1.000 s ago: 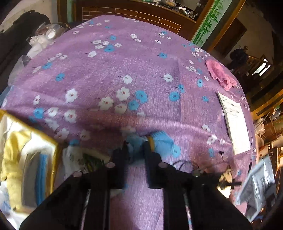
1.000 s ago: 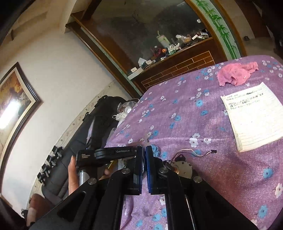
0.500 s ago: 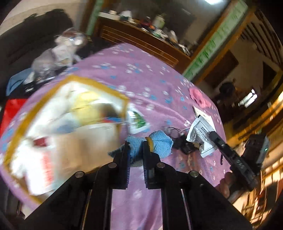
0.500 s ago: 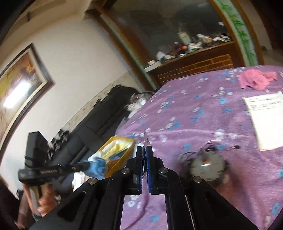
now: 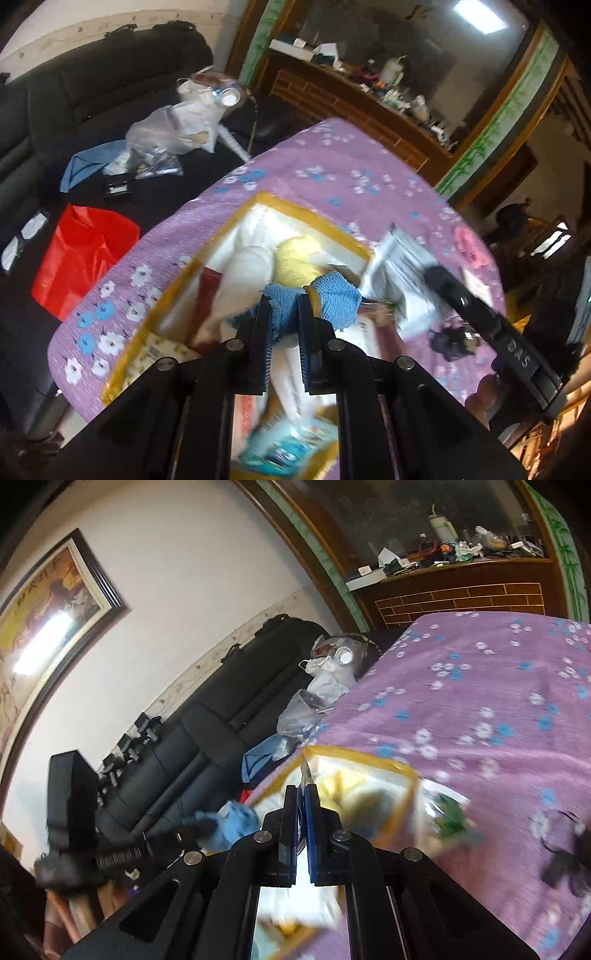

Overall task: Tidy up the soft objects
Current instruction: 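Drop the blue item into the tray with the left tool while the right drops its packet, then grasp the green-printed sachet with the right tool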

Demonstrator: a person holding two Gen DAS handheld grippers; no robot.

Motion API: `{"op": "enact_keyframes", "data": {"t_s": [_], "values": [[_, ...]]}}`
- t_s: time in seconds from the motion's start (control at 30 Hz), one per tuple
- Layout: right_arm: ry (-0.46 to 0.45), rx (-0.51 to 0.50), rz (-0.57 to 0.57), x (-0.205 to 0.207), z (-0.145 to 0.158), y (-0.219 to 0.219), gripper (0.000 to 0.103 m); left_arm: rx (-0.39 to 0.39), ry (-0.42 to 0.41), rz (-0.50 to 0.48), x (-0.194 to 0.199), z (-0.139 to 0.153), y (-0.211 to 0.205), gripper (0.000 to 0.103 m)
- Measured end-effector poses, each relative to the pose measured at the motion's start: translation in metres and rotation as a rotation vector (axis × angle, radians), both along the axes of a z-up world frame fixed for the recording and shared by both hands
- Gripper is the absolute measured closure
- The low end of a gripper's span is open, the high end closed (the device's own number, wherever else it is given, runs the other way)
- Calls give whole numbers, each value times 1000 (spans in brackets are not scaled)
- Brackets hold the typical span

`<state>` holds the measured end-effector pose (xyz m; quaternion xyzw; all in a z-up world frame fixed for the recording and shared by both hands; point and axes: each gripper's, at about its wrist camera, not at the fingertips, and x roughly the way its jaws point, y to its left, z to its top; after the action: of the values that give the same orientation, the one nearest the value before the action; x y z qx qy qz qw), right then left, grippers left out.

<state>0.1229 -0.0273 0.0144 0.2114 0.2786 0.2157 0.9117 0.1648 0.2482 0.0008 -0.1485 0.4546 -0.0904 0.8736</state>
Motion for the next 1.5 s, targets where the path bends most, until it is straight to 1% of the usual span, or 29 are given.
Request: {"op": "enact_keyframes", "data": {"t_s": [0.07,0.13,0.2,0.23,0.27,0.3,0.33,0.37,0.4,0.43,0.47,0.5,0.57,0.63,0.7,0.73,0.8,0.87,0.93,0.97,1.0,1.07,1.1,1.17,1.23,1.3,1.37,1.43,1.5], "values": [[15,-40,-13,18,-5,16,100,0,15,6,4,-6,4,93],[55,-63,-13,38,-13,28,100,-14,18,7,5,-8,7,93],[96,-68,-1,53,-22,37,99,-5,27,9,7,-12,7,92],[106,-70,5,54,-21,44,98,-3,33,5,8,-15,6,92],[114,-67,14,55,-22,47,95,-8,31,-2,8,-16,5,91],[115,-62,23,56,-21,48,94,-14,30,-9,8,-17,3,88],[113,-58,24,54,-18,47,92,-20,28,-9,7,-16,3,81],[104,-44,26,52,-15,42,82,-24,21,-4,4,-15,2,71],[92,-31,21,49,-9,35,58,-26,8,-1,2,-12,3,61],[72,-19,1,42,-4,24,44,-25,-15,-1,-2,-8,2,56],[48,-8,-23,35,0,13,23,-16,-42,0,-6,-3,1,44],[16,8,-56,26,7,-1,19,4,-72,4,-12,2,-1,38],[13,5,-88,17,9,-21,19,40,-114,-3,-23,10,-8,37],[55,-26,-158,15,4,-42,19,51,-122,-24,-30,12,-14,37],[129,-48,-208,26,-10,-56,21,47,-130,-29,-41,11,-19,37],[156,-62,-206,32,-15,-55,23,49,-134,-35,-46,11,-22,37],[194,-129,-183,50,-25,-45,30,50,-139,-46,-55,13,-26,37],[228,-195,-175,69,-37,-36,31,35,-137,-64,-62,16,-29,37],[264,-221,-167,87,-47,-28,39,34,-142,-72,-67,18,-31,37],[282,-228,-160,91,-52,-26,45,34,-144,-73,-69,20,-32,37],[301,-235,-152,93,-59,-24,59,30,-145,-78,-71,20,-33,37],[330,-241,-131,98,-67,-17,77,20,-139,-90,-73,21,-36,37],[333,-242,-125,97,-68,-15,82,12,-133,-99,-74,21,-39,37],[320,-227,-130,84,-68,-19,87,-4,-122,-121,-75,21,-47,37],[294,-190,-117,64,-62,-24,87,-11,-119,-149,-79,22,-57,37],[268,-169,-91,37,-57,-28,87,-12,-111,-180,-84,21,-71,37],[239,-164,-59,4,-56,-34,87,-13,-87,-243,-90,15,-92,37],[240,-181,-32,-29,-65,-40,87,-14,-61,-294,-97,7,-112,37],[251,-180,-16,-55,-76,-47,87,-12,-20,-356,-102,-8,-136,37]]}}
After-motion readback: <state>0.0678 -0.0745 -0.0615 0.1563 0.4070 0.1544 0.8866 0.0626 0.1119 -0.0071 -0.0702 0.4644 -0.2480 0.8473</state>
